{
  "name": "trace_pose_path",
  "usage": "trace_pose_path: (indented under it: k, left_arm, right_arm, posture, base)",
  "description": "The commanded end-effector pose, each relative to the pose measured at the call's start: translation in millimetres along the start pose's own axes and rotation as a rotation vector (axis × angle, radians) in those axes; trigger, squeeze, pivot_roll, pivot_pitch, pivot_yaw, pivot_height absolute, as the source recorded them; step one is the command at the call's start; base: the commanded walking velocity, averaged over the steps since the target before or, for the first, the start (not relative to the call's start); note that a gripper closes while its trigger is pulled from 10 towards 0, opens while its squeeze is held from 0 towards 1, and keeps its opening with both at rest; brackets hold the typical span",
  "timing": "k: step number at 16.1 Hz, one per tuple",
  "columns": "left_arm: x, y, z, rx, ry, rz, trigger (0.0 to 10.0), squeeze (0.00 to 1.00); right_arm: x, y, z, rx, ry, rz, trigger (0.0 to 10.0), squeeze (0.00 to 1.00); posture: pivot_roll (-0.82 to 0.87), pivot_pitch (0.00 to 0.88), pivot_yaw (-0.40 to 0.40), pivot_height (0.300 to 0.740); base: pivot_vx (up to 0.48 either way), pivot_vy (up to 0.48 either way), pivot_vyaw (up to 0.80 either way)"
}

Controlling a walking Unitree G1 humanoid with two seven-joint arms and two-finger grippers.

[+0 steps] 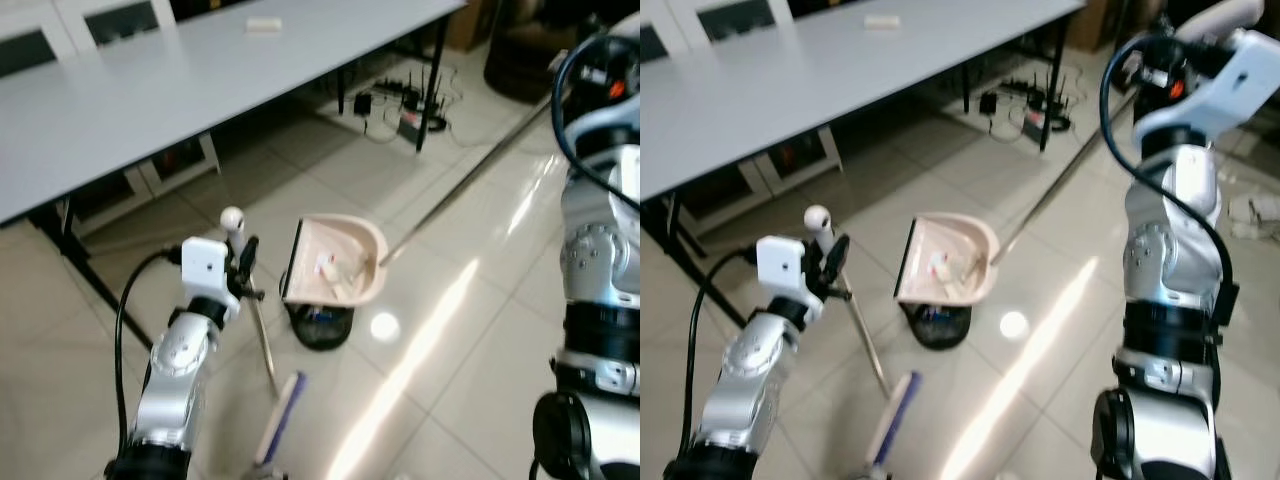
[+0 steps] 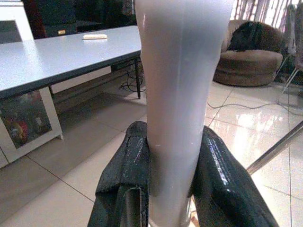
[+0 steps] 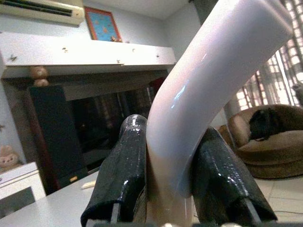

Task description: Sweep floor

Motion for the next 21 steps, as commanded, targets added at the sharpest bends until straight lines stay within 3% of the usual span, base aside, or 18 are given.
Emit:
trace_pose_path:
  k: [1,8,13,19,21]
  left_arm:
    - [-9.5,7.1,-0.3,0.022,0.019,-0.036,10.0,0.0]
    - [-13.2,4.7,0.8,0.013,0.031,-0.043,10.0,0.0]
    - [-34.4,-9.2,11.9,-0.046,0.075,-0.096,10.0,0.0]
    - [-47.8,-17.0,16.6,-0.09,0.158,-0.149,10.0,0.0]
    - [-45.3,-17.4,14.4,-0.096,0.155,-0.146,10.0,0.0]
  right_arm:
    - [-14.7,10.5,-4.5,0.051,0.041,-0.05,10.0,0.0]
    - [-15.1,6.2,-3.0,0.039,0.052,-0.039,10.0,0.0]
    - [-13.0,3.5,0.8,0.039,0.055,-0.007,10.0,0.0]
    - [-23.5,-5.6,7.5,0.043,0.106,0.026,10.0,0.0]
    - [-27.0,-6.2,8.8,0.051,0.122,0.053,10.0,0.0]
  posture:
    - [-0.03,0.052,0.048,0.74]
    - [-0.02,0.051,0.046,0.74]
    - [-0.03,0.052,0.048,0.74]
    - [-0.02,0.049,0.045,0.74]
    - [-0.02,0.048,0.045,0.74]
  base:
    - [0.386,0.0,0.0]
    - [0.381,0.0,-0.17]
    - [0.384,0.0,0.0]
    - [0.294,0.0,0.0]
    - [0.0,0.0,0.0]
Point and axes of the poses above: a point about 5 cm out from each wrist's last joint towards the gripper, its own z axis pointing back from the gripper into the wrist, its own y axis along the axis of the wrist's last joint, x = y × z, the point moved 2 cm from there along -z, pointing out of the wrist towards the gripper
